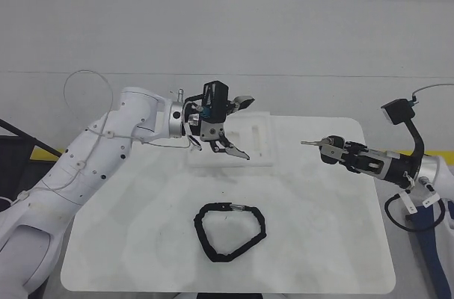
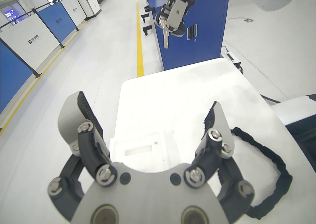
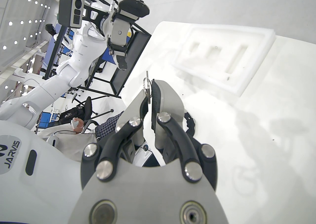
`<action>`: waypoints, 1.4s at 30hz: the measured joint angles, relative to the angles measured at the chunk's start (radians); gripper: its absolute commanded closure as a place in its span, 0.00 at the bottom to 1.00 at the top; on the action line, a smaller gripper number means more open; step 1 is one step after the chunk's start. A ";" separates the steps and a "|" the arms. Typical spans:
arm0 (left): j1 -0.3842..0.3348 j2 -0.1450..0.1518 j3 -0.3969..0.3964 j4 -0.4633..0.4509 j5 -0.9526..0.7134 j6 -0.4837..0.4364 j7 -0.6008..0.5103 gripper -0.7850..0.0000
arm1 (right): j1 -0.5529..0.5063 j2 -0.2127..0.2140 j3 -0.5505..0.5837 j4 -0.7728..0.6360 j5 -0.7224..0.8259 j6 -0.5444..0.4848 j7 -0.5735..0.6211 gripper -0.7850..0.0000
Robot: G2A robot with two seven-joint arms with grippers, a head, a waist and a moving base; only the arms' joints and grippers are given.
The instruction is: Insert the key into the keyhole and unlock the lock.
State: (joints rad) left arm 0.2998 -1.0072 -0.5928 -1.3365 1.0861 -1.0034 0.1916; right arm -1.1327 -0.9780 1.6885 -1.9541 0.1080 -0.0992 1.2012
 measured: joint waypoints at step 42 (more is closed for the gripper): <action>0.509 0.077 -0.057 -0.167 0.250 0.144 -0.276 0.00 | 0.000 0.000 0.000 0.000 0.000 0.000 0.000 1.00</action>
State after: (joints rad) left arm 0.8085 -0.9298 -0.6498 -1.5039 1.3365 -0.8592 -0.0845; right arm -1.1327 -0.9780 1.6885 -1.9541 0.1080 -0.0992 1.2012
